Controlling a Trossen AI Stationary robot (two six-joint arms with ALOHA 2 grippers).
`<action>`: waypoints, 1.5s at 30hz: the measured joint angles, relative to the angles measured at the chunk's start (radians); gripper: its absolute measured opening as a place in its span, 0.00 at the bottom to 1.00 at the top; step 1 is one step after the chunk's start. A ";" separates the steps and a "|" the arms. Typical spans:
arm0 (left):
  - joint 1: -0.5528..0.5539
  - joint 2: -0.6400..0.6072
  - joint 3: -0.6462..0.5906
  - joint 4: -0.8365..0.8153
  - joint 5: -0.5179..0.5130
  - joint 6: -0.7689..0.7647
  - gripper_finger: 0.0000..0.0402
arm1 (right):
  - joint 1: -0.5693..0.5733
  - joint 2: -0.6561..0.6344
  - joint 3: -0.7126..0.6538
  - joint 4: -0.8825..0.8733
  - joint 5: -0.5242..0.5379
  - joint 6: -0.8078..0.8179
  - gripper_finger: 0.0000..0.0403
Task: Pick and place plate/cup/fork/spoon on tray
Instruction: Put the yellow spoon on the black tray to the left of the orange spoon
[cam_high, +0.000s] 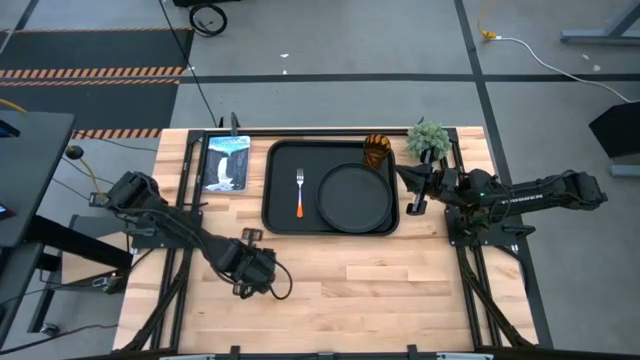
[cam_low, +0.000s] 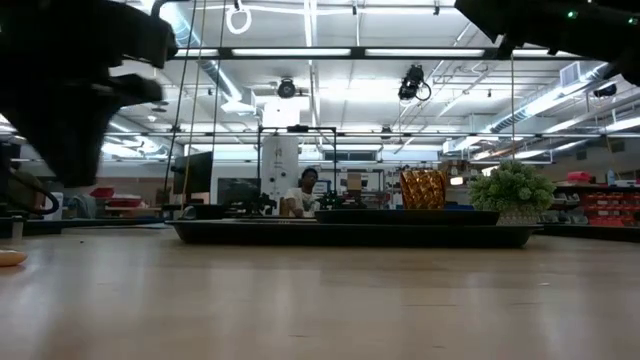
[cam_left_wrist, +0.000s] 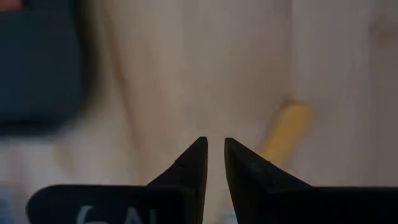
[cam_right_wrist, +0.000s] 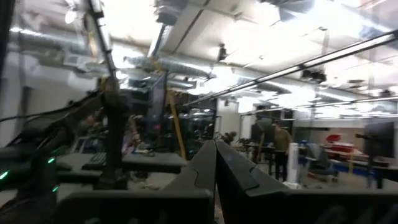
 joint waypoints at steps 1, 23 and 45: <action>0.004 0.000 0.000 -0.001 -0.031 0.072 0.15 | 0.000 0.000 0.000 0.009 0.016 0.000 0.03; 0.030 -0.064 -0.218 -0.044 -0.015 0.412 0.10 | 0.000 0.001 0.000 0.018 0.131 0.199 0.03; -0.066 -0.109 -0.223 0.111 0.159 0.149 0.40 | 0.000 0.003 0.000 -0.025 0.161 0.219 0.03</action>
